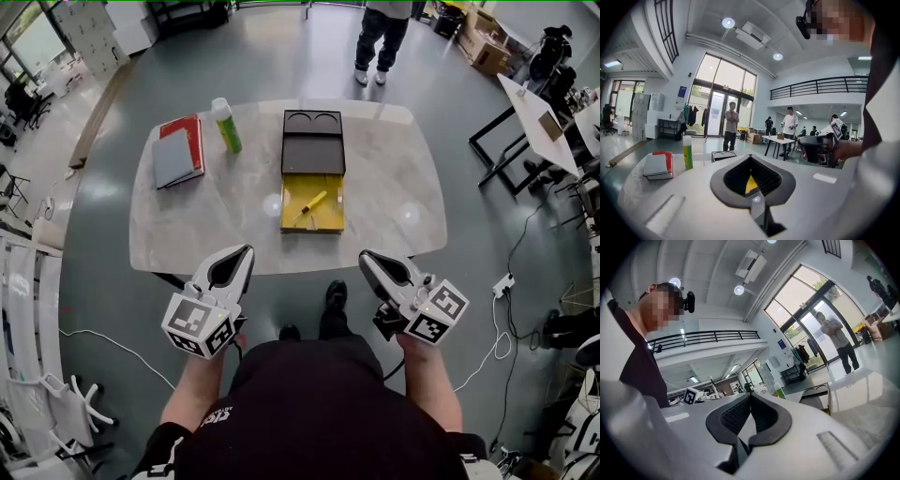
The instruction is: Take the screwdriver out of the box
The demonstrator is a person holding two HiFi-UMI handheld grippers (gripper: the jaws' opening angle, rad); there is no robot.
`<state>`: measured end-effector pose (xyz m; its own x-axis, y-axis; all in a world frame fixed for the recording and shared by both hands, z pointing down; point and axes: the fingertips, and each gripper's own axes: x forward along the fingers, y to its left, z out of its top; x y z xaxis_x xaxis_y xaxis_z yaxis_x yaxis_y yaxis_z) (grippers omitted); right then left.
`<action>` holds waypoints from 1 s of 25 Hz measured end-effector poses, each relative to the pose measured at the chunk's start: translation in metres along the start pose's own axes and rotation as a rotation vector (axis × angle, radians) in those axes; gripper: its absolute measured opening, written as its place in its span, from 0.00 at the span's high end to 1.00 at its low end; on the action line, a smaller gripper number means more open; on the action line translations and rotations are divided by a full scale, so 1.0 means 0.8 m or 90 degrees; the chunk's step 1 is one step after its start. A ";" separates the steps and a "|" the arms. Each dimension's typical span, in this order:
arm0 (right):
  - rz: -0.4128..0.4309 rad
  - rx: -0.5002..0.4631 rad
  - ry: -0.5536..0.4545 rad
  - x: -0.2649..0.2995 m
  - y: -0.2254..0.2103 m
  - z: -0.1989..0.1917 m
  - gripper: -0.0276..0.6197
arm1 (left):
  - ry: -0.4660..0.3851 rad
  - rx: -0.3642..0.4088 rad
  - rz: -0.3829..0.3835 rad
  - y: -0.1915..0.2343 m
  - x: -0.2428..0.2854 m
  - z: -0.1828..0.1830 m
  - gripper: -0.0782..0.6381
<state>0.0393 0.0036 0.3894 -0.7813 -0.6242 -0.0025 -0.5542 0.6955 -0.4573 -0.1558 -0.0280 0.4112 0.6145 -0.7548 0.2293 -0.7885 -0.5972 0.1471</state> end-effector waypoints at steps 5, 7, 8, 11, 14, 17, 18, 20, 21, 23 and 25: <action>0.016 -0.003 0.012 0.017 -0.066 0.038 0.93 | 0.010 -0.003 0.007 0.006 0.069 0.013 0.89; 0.028 -0.001 0.021 0.023 -0.087 0.050 0.93 | 0.011 -0.002 0.019 0.008 0.094 0.021 0.89; 0.035 0.000 0.027 0.027 -0.098 0.056 0.93 | 0.008 -0.002 0.028 0.010 0.106 0.026 0.89; 0.055 0.000 0.041 0.041 -0.127 0.068 0.93 | 0.000 0.002 0.050 0.019 0.139 0.040 0.89; 0.069 0.005 0.050 0.046 -0.153 0.077 0.93 | 0.003 0.004 0.059 0.020 0.170 0.048 0.89; 0.088 0.012 0.069 0.052 -0.172 0.075 0.93 | 0.014 0.006 0.083 0.027 0.194 0.045 0.89; 0.096 0.014 0.078 0.054 -0.175 0.072 0.93 | 0.020 0.007 0.090 0.029 0.200 0.043 0.89; 0.111 0.017 0.098 0.057 -0.182 0.064 0.93 | 0.031 0.011 0.097 0.028 0.212 0.037 0.89; 0.115 0.019 0.106 0.058 -0.186 0.060 0.93 | 0.038 0.013 0.097 0.028 0.218 0.034 0.89; 0.117 0.027 0.112 0.062 -0.196 0.056 0.93 | 0.055 0.011 0.094 0.029 0.229 0.024 0.89; 0.117 0.035 0.113 0.068 -0.203 0.053 0.93 | 0.073 0.006 0.088 0.033 0.238 0.012 0.88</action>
<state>0.0994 -0.1584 0.4258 -0.9081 -0.4138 0.0648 -0.3864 0.7680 -0.5108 -0.0596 -0.1897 0.4498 0.4934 -0.7944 0.3544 -0.8644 -0.4932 0.0978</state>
